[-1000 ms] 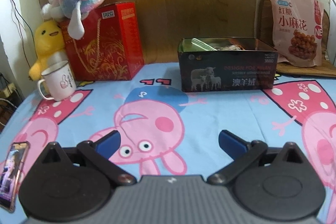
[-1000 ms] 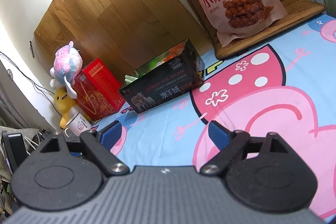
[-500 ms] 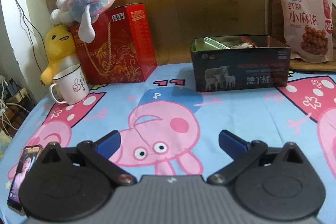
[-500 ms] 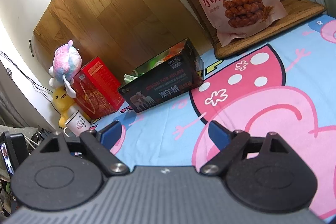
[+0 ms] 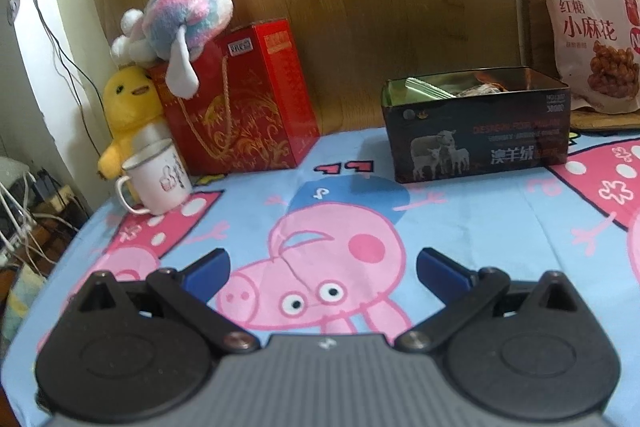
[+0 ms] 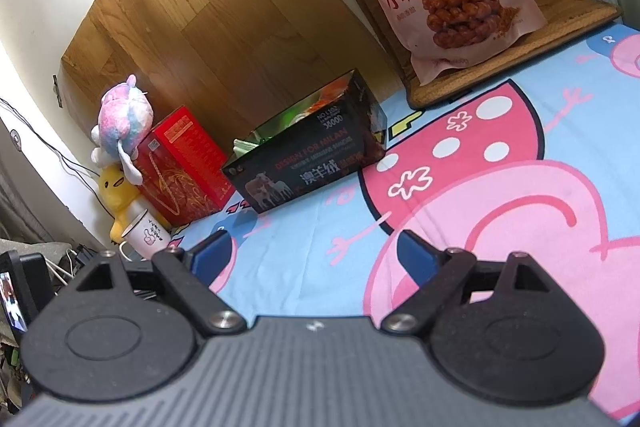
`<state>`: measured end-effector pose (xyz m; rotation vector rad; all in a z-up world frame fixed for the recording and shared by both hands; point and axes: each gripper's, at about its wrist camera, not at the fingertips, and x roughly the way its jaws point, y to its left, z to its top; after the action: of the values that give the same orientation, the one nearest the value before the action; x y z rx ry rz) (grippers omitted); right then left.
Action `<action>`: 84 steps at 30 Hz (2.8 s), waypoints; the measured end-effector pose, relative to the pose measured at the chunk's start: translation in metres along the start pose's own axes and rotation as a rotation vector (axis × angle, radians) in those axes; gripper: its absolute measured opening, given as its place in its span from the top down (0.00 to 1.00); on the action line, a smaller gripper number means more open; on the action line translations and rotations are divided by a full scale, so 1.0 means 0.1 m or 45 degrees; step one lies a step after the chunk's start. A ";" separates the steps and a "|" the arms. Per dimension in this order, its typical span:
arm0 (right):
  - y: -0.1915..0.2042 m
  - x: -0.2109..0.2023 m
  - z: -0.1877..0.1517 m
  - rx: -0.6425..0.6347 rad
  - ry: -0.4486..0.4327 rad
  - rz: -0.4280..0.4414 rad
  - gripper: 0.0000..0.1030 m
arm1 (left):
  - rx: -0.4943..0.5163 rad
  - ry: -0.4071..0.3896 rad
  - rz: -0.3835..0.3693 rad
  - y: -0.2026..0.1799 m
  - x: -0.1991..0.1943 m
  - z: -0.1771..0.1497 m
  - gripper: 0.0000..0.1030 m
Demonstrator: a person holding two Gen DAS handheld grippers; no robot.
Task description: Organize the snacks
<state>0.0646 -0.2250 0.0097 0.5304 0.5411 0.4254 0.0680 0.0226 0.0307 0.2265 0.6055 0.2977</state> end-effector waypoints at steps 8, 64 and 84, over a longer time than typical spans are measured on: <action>-0.01 0.01 -0.01 0.005 0.008 0.000 0.11 | 0.075 -0.072 0.102 -0.01 -0.03 0.02 0.00; 0.01 0.01 -0.04 -0.052 0.009 -0.023 0.11 | 0.033 0.116 -0.027 -0.01 0.03 -0.04 0.00; -0.03 0.07 -0.04 -0.038 0.033 -0.018 0.11 | 0.079 0.118 0.042 -0.03 0.11 -0.05 0.00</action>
<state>0.0679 -0.2225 0.0022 0.4926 0.5625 0.4264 0.0741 0.0245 0.0197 0.2839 0.7040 0.3226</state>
